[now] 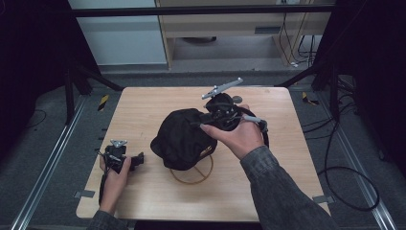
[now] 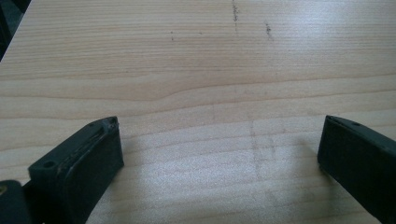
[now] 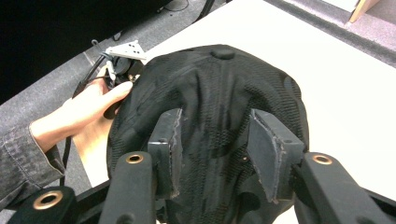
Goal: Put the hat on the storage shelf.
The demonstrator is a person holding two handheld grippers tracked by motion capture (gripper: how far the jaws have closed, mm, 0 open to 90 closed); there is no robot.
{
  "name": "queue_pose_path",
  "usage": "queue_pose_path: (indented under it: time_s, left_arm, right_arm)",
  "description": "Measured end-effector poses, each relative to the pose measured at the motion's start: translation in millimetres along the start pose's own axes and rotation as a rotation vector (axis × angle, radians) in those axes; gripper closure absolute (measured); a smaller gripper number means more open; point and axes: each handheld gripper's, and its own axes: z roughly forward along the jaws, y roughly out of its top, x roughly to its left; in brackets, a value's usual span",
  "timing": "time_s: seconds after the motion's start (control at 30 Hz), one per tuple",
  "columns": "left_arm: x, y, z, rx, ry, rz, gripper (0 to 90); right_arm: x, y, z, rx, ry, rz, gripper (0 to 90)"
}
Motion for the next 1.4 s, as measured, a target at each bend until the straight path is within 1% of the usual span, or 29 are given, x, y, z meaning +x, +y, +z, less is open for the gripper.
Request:
queue_pose_path:
  time_s: [0.53,0.93,1.1,1.4]
  left_arm:
    - [0.0,0.0,0.0,0.0,0.0,0.0,0.0]
    - [0.0,0.0,0.0,0.0,0.0,0.0,0.0]
    - [0.0,0.0,0.0,0.0,0.0,0.0,0.0]
    - [0.0,0.0,0.0,0.0,0.0,0.0,0.0]
  right_arm:
    - [0.4,-0.7,-5.2,-0.004,0.008,0.005,51.7]
    - [-2.4,-3.8,-13.5,-0.021,0.005,0.013,46.7]
    - [-4.2,-5.1,-17.9,-0.031,-0.005,0.025,41.7]
    - [-6.8,-8.7,-25.5,-0.054,-0.056,0.045,28.7]
